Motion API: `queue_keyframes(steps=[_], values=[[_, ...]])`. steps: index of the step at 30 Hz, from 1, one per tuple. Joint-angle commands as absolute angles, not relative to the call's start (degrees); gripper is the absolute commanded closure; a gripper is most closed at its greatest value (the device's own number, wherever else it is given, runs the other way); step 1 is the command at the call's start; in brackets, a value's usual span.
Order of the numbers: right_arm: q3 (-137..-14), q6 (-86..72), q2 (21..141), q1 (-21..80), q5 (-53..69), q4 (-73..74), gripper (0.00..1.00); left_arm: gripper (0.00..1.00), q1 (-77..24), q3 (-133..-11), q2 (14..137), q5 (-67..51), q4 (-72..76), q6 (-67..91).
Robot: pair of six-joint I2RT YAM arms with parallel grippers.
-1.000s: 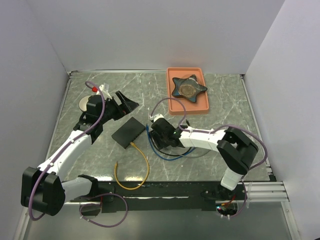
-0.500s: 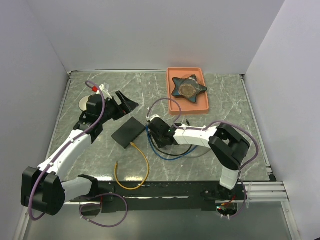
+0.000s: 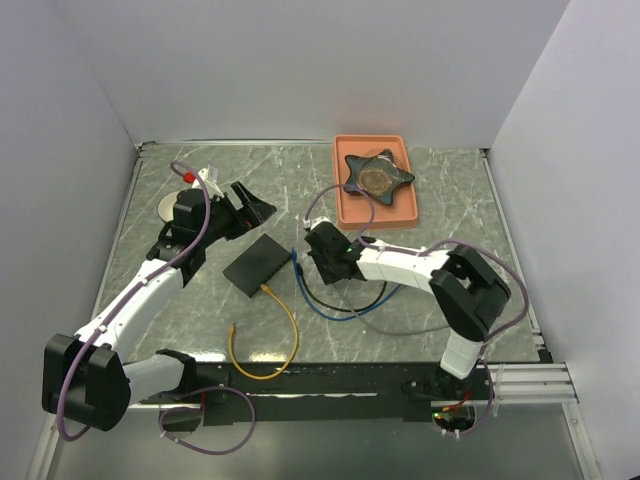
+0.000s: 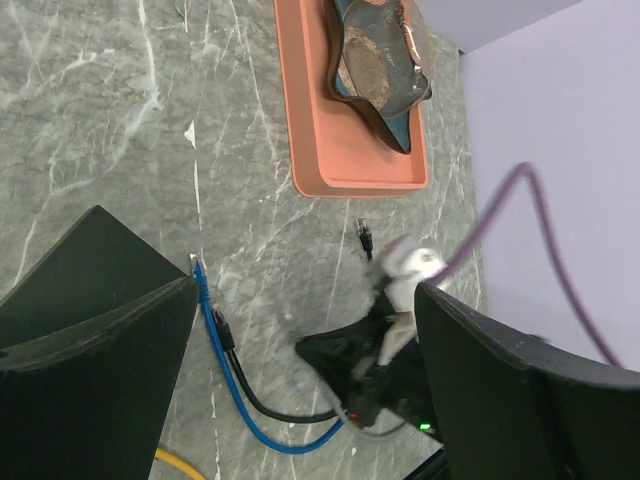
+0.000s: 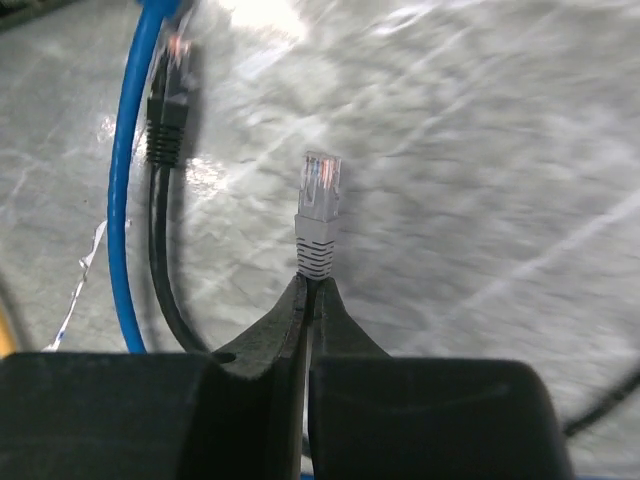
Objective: Insert the plug into the switch port
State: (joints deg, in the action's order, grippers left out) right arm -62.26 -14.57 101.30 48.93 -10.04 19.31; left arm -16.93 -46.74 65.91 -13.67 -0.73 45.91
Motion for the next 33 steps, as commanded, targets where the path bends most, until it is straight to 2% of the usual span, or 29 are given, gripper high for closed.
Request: queue_keyframes(steps=[1, 7, 15, 19, 26, 33], values=[[-65.5, -11.6, 92.9, 48.3, -12.1, 19.2, 1.0, 0.04, -17.0, -48.9, 66.2, -14.2, 0.5, 45.2], [-64.3, -9.4, 85.4, 48.3, -7.2, 15.8, 1.0, 0.03, -17.0, -48.7, 66.5, -14.9, 1.2, 44.2], [-57.2, -6.1, 75.4, 47.1, 8.5, 5.2, 1.0, 0.01, -17.0, -45.5, 66.0, -23.9, 12.2, 43.4], [-54.3, -6.0, 72.0, 45.5, 15.6, 0.9, 1.0, 0.05, -17.0, -43.3, 66.0, -33.4, 20.9, 44.4], [-52.6, -7.4, 69.2, 42.5, 24.6, -2.7, 1.0, 0.1, -17.8, -41.0, 65.3, -40.7, 29.4, 44.9], [-51.9, -8.3, 67.8, 41.5, 27.5, -4.4, 1.0, 0.14, -22.0, -43.1, 66.4, -43.0, 28.6, 41.4]])
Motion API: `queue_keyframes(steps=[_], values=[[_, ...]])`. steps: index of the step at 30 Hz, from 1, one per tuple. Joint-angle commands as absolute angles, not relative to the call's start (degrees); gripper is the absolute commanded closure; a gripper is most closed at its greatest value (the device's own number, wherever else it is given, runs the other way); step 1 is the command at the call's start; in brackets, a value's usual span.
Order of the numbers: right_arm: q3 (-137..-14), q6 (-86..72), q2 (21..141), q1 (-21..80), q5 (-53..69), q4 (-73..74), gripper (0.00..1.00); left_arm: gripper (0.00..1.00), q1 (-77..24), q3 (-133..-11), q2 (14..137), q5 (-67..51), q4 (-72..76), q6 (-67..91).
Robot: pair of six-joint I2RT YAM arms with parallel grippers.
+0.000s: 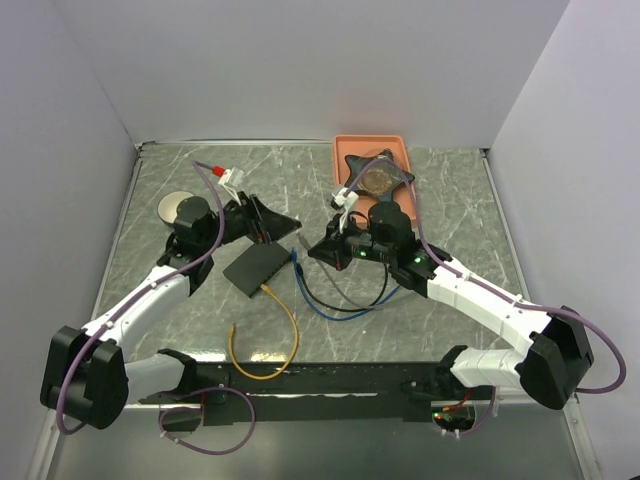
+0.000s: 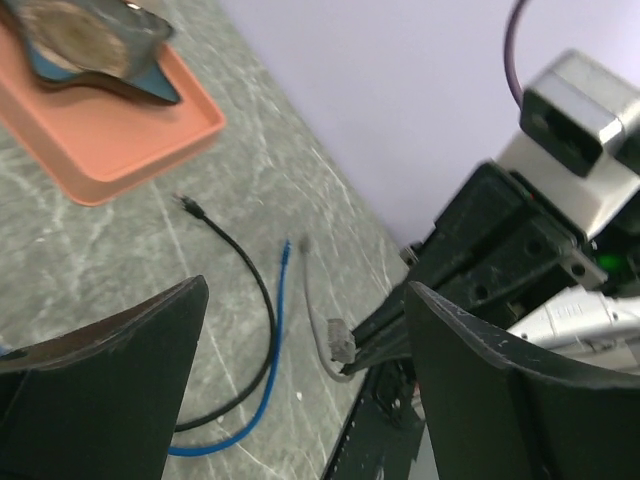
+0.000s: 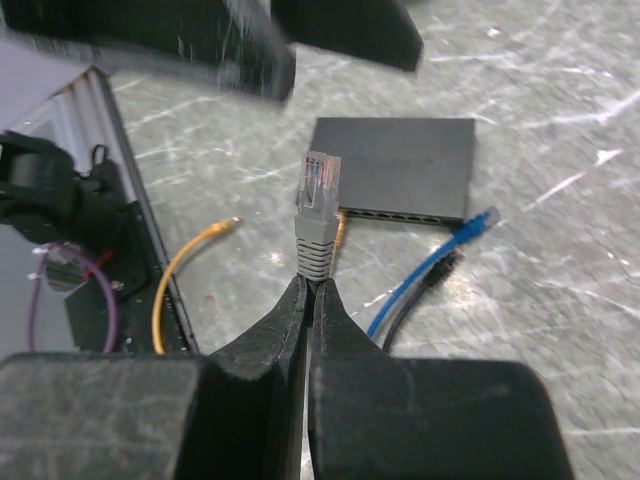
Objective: Insert the plug into the switch port
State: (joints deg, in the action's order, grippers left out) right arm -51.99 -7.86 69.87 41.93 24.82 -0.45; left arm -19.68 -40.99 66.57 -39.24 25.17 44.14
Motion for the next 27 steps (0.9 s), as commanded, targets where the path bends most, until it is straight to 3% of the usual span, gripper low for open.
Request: queue_keyframes(steps=[1, 13, 16, 21, 23, 27], values=[[-52.1, -8.2, 68.0, 41.4, 27.2, -4.1, 1.0, 0.16, -22.4, -43.2, 66.3, -42.9, 28.5, 41.0], [-51.7, -9.8, 67.1, 40.3, 26.5, -4.9, 1.0, 0.39, -23.9, -44.5, 67.6, -43.5, 27.9, 39.9], [-52.0, -9.8, 67.3, 40.3, 26.5, -4.7, 1.0, 0.51, -24.3, -44.9, 68.5, -43.9, 28.6, 40.3], [-51.9, -10.5, 67.4, 40.2, 26.3, -5.3, 1.0, 0.52, -25.8, -46.4, 70.1, -43.1, 26.7, 39.4], [-51.9, -10.6, 67.5, 40.2, 26.5, -5.2, 1.0, 0.63, -26.1, -46.7, 70.4, -42.9, 26.7, 39.2], [-51.9, -10.8, 67.9, 40.2, 25.8, -5.0, 1.0, 0.93, -26.5, -46.7, 70.0, -41.3, 26.7, 39.5]])
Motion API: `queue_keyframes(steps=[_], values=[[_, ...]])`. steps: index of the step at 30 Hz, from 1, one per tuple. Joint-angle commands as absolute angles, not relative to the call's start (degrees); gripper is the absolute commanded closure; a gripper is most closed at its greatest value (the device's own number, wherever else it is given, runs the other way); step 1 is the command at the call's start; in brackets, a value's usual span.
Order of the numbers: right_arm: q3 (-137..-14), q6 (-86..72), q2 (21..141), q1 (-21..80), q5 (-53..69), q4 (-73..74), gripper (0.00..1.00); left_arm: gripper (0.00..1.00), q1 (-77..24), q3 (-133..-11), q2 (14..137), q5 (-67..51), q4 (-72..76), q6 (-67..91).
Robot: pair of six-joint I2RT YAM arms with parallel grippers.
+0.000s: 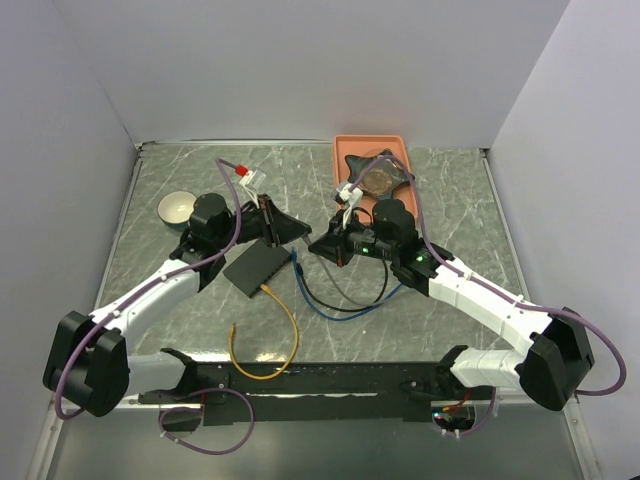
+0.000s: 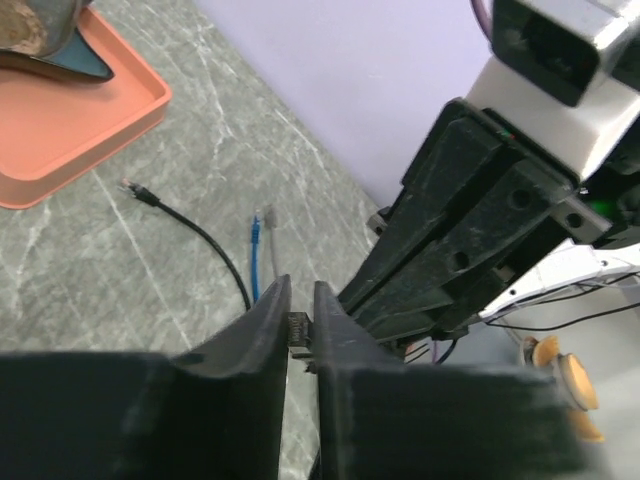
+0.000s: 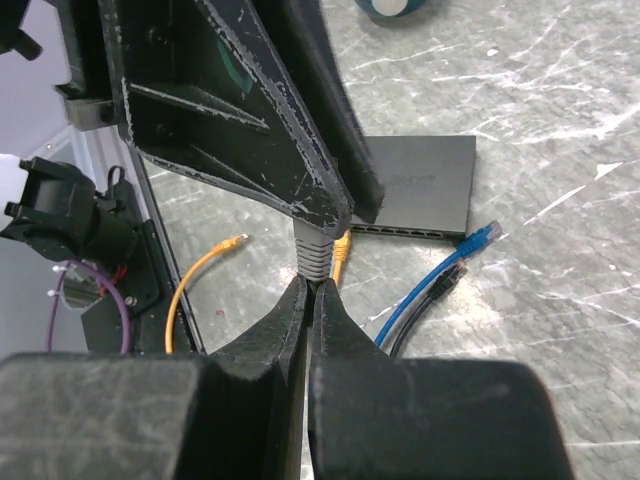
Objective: Insert the plug into the switch port
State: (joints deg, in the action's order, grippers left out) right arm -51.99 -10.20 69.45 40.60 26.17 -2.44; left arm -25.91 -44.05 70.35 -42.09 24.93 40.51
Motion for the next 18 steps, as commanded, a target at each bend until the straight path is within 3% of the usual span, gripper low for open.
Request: queue_keyframes(steps=[1, 2, 4, 5, 8, 9, 18], values=[[-51.9, -10.8, 67.7, 40.2, 25.7, -4.9, 0.98, 0.97, -26.5, -46.8, 69.7, -40.9, 26.4, 39.3], [-51.9, -10.8, 67.6, 40.2, 25.1, -4.7, 0.94, 0.99, -26.6, -46.8, 69.4, -40.5, 26.1, 39.2], [-51.9, -11.0, 66.9, 40.2, 23.6, -4.5, 0.72, 0.99, -26.7, -46.8, 69.0, -39.5, 25.3, 39.1], [-51.9, -11.0, 66.6, 40.2, 22.7, -4.4, 0.52, 0.99, -26.7, -46.9, 68.7, -39.2, 25.0, 39.1], [-52.2, -11.7, 65.4, 40.3, 17.8, -3.5, 0.2, 0.99, -26.7, -47.5, 68.5, -37.4, 23.5, 39.5], [-52.5, -12.0, 65.1, 40.3, 16.9, -3.3, 0.03, 0.99, -26.8, -47.9, 68.5, -36.9, 22.9, 39.7], [-57.7, -11.6, 68.0, 42.6, 7.3, -0.3, 0.03, 0.99, -26.8, -54.0, 71.0, -30.2, 12.2, 43.1]])
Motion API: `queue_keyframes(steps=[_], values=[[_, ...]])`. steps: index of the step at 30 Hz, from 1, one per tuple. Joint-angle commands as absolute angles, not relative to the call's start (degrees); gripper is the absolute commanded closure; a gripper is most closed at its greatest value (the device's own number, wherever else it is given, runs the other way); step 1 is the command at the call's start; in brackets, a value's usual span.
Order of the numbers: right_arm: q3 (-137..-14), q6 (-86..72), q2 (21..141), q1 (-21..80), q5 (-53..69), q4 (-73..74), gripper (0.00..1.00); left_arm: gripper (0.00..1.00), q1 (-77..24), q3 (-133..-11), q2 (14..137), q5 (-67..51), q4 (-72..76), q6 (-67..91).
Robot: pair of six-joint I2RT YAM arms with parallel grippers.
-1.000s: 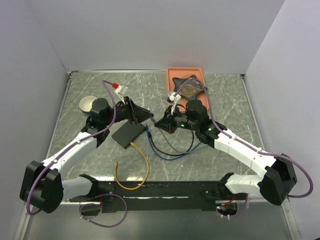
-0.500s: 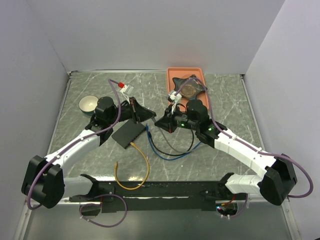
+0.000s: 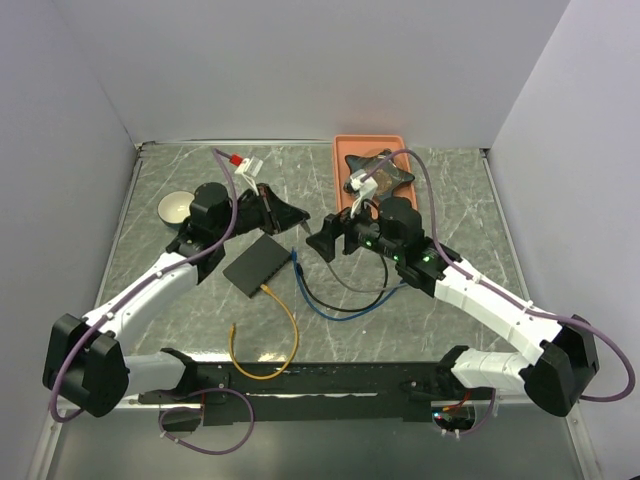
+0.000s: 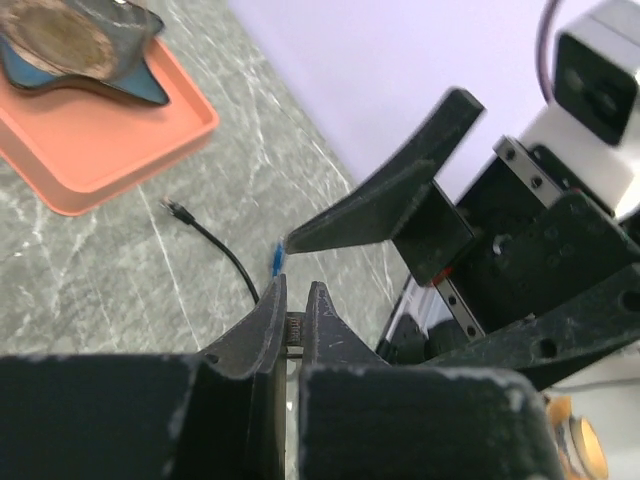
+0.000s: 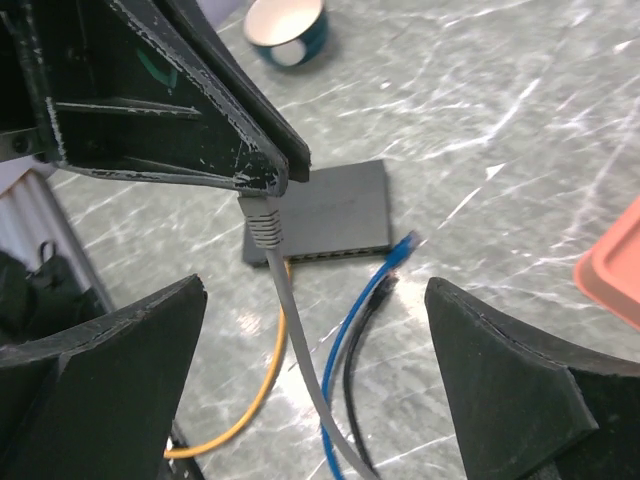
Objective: Insert the plug into the switch port
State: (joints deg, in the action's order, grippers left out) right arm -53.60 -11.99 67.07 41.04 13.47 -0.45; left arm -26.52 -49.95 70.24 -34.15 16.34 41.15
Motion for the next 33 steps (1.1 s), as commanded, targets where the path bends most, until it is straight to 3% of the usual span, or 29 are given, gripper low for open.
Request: queue_keyframes(steps=[1, 7, 11, 16, 29, 33], values=[[-58.3, -11.4, 68.4, 43.5, 6.5, -0.3, 0.05, 0.99, -26.8, -54.6, 72.1, -29.9, 11.2, 43.6], [-61.7, -9.9, 72.0, 46.3, 2.1, 1.1, 0.22, 0.99, -26.8, -55.8, 75.1, -30.4, 9.9, 45.7], [-63.5, -9.9, 74.8, 47.2, 0.5, 1.9, 0.41, 0.99, -26.8, -56.0, 75.8, -30.9, 10.1, 46.0], [-63.9, -10.0, 76.1, 47.8, -1.1, 2.2, 0.54, 0.99, -26.8, -55.8, 75.4, -30.9, 10.2, 45.8], [-63.9, -9.5, 77.1, 47.8, -1.4, 2.3, 0.71, 0.99, -26.8, -55.9, 75.2, -31.2, 10.5, 45.9], [-63.5, -9.6, 77.3, 47.9, -1.3, 1.9, 0.72, 0.99, -26.8, -55.7, 75.2, -31.4, 10.7, 45.9]])
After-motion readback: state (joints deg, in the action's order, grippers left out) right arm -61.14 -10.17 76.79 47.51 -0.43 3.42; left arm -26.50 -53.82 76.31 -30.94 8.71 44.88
